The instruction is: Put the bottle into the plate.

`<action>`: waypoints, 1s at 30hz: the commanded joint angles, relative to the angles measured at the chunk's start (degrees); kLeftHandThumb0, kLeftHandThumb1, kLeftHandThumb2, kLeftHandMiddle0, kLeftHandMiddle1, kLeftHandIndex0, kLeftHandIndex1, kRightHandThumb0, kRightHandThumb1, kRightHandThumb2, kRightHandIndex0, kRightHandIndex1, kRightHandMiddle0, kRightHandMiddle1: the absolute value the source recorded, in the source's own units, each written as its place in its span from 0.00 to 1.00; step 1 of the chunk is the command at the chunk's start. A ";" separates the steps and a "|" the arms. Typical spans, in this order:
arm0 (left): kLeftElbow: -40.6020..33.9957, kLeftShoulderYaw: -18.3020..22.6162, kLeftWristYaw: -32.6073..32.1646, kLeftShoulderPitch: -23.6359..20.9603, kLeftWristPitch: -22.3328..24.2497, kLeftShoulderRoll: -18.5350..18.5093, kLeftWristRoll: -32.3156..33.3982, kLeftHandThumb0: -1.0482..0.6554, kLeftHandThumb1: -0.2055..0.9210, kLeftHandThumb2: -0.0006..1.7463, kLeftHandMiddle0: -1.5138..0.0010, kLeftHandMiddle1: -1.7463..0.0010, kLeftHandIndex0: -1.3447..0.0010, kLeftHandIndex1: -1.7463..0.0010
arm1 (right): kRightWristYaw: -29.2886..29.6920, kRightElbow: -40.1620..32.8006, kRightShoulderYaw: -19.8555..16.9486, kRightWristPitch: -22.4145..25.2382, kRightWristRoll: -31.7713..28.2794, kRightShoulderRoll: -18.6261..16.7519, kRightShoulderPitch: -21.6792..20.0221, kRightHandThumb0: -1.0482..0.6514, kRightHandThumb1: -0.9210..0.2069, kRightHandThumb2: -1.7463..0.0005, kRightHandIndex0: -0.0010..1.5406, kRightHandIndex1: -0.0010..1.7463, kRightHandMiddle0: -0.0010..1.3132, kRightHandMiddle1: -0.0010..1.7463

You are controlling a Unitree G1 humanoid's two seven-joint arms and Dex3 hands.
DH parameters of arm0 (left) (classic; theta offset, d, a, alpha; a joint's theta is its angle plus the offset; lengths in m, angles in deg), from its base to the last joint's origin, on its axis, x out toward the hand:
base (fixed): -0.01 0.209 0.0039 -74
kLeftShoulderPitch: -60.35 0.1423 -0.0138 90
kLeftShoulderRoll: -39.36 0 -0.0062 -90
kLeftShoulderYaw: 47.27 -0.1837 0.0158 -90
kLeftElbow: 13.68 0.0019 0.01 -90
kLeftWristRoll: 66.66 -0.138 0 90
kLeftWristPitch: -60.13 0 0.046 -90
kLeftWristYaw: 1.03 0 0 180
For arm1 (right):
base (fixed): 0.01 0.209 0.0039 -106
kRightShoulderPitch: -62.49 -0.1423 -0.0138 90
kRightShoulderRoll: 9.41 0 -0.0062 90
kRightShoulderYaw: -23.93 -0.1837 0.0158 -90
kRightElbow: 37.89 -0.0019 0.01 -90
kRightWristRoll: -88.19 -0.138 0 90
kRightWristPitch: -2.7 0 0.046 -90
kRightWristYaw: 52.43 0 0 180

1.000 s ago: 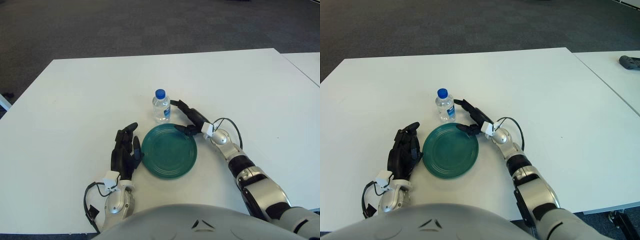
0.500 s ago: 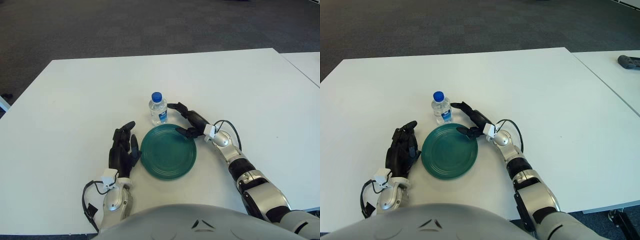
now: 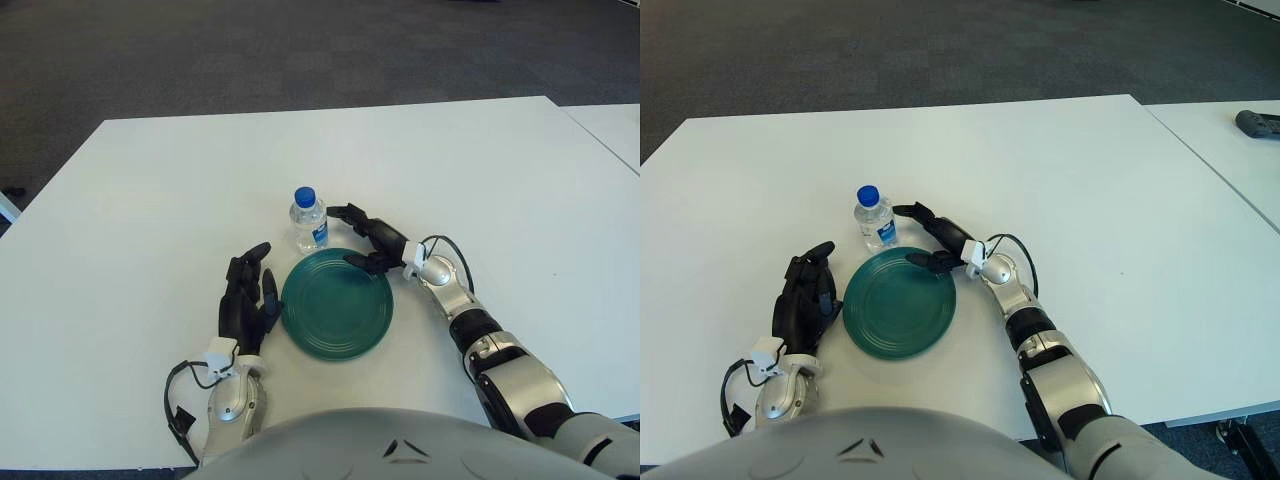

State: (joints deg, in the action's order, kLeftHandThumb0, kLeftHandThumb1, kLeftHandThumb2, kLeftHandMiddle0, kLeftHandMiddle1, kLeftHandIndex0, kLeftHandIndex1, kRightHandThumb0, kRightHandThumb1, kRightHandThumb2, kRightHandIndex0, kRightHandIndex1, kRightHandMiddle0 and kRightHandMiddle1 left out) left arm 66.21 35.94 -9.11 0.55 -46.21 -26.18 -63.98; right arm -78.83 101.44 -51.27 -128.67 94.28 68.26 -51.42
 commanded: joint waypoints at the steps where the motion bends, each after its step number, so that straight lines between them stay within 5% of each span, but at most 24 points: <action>1: 1.26 0.64 -1.72 0.28 1.65 1.25 -1.16 0.22 1.00 0.39 0.64 0.81 0.88 0.49 | -0.25 -0.04 -0.76 1.26 -0.74 -0.62 -1.08 0.01 0.00 0.83 0.20 0.02 0.00 0.34; 13: 1.89 1.69 -1.85 -0.64 1.84 -0.04 -3.19 0.19 1.00 0.36 0.68 0.86 0.91 0.47 | 2.95 1.32 -0.86 0.51 1.17 -1.00 -1.50 0.01 0.00 0.80 0.20 0.01 0.00 0.32; 24: 2.92 3.38 -4.15 -2.44 3.28 0.32 -5.94 0.18 1.00 0.24 0.70 0.90 0.93 0.47 | 10.35 2.25 -0.61 -1.16 5.60 0.37 -0.77 0.00 0.00 0.71 0.18 0.00 0.00 0.33; 30: 2.32 4.06 -6.35 -4.68 7.44 -0.13 -8.72 0.14 1.00 0.19 0.71 0.92 0.96 0.47 | 8.42 8.42 -4.52 0.09 1.43 1.78 -3.03 0.00 0.00 0.65 0.20 0.01 0.00 0.35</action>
State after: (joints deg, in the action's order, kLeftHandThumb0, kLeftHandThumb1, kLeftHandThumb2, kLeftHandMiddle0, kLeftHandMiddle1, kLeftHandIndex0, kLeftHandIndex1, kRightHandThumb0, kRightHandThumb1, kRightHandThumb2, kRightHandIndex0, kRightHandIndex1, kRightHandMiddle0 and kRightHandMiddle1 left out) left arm 67.56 39.22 -14.02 -2.72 -42.77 -26.92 -71.32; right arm -69.88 106.42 -53.31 -129.97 98.00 69.11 -52.64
